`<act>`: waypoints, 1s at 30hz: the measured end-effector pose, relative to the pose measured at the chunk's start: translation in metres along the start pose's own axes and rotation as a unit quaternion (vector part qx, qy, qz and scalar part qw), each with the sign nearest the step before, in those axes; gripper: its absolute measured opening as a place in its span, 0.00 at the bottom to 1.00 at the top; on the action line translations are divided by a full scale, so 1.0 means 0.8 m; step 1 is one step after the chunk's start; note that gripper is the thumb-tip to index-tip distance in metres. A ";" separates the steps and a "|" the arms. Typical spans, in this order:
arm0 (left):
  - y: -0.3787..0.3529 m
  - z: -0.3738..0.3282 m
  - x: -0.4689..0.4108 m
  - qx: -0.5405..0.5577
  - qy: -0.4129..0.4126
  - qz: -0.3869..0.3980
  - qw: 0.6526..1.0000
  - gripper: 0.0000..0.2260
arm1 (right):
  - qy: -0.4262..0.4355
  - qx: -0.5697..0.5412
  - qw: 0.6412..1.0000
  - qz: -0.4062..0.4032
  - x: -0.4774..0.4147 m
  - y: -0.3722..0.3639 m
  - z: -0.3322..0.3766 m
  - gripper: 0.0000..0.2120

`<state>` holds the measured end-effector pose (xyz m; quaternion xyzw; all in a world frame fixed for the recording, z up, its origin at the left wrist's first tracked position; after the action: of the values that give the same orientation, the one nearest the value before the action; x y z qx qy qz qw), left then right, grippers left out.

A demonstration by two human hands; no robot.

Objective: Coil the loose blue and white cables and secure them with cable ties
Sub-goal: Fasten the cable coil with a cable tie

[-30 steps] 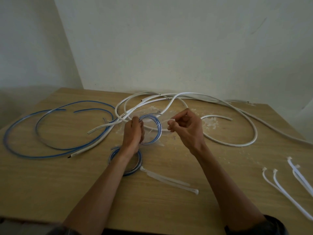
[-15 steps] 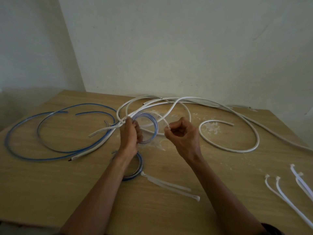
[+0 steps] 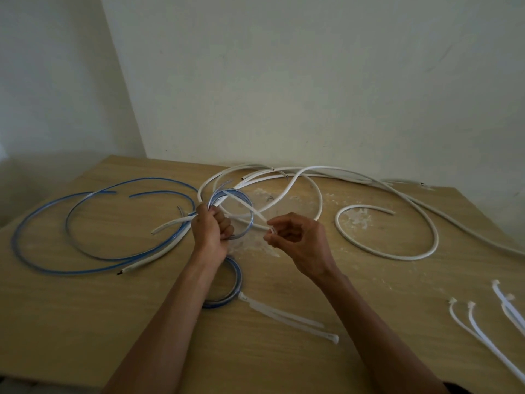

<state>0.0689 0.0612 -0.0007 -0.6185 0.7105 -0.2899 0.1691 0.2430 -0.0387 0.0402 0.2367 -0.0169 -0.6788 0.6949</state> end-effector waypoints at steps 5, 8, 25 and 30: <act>-0.004 -0.003 0.001 -0.036 -0.028 0.007 0.999 0.19 | -0.005 0.031 0.999 0.030 -0.002 -0.001 0.001 0.10; -0.010 -0.007 0.001 -0.079 -0.051 0.024 0.995 0.20 | -0.022 0.047 0.998 0.040 -0.002 -0.003 -0.007 0.10; -0.043 0.033 0.015 -0.187 0.032 0.151 0.970 0.20 | 0.039 0.086 0.994 -0.047 0.000 -0.002 0.003 0.11; -0.045 0.036 0.016 -0.208 0.028 0.157 0.965 0.18 | 0.058 0.107 0.990 -0.072 0.003 -0.001 0.007 0.09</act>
<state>0.1120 0.0401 0.0010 -0.5122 0.8480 -0.1224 0.0599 0.2408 -0.0427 0.0439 0.3491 -0.0323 -0.7067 0.6145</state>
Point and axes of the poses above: each hand's wrist, its own x-axis away from the middle knuckle, its own y-axis out of the back of the hand, z = x × y, the point moved 7 cm from there along -x, towards the middle knuckle, and after that the axes turned 12 degrees about z, right-handed, at the moved point
